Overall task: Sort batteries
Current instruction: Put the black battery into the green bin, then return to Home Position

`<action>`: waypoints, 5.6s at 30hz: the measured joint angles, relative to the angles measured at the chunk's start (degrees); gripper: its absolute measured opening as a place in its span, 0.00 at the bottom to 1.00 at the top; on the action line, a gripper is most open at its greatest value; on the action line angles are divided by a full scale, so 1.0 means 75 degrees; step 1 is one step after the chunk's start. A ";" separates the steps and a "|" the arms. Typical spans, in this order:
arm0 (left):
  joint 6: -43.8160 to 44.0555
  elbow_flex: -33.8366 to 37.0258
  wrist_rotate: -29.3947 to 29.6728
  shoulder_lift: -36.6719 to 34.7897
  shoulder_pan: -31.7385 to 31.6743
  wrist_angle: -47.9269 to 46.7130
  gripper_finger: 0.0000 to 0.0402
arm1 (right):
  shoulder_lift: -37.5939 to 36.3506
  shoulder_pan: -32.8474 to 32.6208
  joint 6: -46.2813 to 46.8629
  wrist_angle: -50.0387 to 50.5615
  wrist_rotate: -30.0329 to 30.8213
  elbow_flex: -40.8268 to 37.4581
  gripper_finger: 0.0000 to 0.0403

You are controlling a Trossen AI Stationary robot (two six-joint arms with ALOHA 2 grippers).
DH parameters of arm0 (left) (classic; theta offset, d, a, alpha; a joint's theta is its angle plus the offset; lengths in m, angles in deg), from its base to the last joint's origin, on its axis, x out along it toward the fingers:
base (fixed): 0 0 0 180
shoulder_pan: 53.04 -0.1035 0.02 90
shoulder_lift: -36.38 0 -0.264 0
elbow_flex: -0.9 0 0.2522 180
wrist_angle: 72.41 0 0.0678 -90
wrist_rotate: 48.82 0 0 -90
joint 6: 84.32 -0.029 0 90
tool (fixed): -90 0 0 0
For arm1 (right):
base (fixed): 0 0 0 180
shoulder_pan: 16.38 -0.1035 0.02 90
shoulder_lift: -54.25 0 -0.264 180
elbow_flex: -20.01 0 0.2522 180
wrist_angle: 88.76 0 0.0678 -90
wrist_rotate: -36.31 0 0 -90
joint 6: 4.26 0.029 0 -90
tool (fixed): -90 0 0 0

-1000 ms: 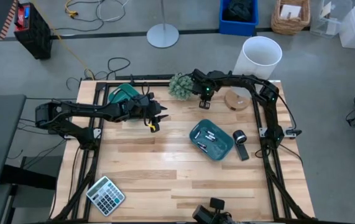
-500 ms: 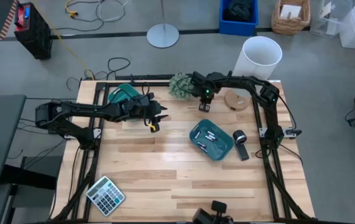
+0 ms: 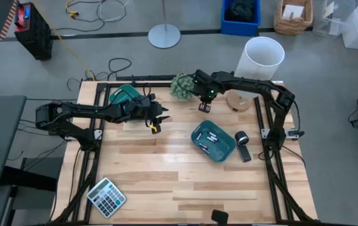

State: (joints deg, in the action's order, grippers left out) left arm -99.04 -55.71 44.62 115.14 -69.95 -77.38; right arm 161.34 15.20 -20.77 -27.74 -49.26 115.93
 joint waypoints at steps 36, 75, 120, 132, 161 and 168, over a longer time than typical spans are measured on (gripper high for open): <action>0.0060 0.1057 -0.0020 -0.2832 -0.0147 0.0224 0.35 | -0.0621 -0.2226 0.0343 -0.4248 -0.0424 0.0015 0.12; 0.0111 0.1649 0.0164 -0.7009 -0.0381 -0.1384 0.35 | 0.5088 -0.2214 0.2406 -0.6687 -0.1422 0.5963 0.30; 0.0795 0.2113 -0.0036 -0.7034 -0.0378 -0.1856 0.35 | -0.1773 -0.2363 0.1473 -1.4249 -0.1357 -0.5630 0.01; 0.1286 0.2621 -0.0040 -0.6584 -0.0238 -0.0966 0.35 | -0.5424 -0.3009 0.1389 -1.4432 -0.0415 -0.9277 0.01; 0.1570 0.4666 -0.0005 -0.9459 -0.0183 -0.1085 0.35 | -1.1204 -0.4594 0.1247 -0.9783 0.1528 -1.0905 0.01; 0.1604 0.4666 -0.0017 -1.0204 -0.0177 -0.1713 0.35 | -1.2549 -0.4811 0.1191 -0.8519 0.1533 -1.0907 0.01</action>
State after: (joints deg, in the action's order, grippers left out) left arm -87.01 -20.72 44.49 38.61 -71.28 -90.22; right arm 67.22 -20.88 -11.84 -91.63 -37.77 34.13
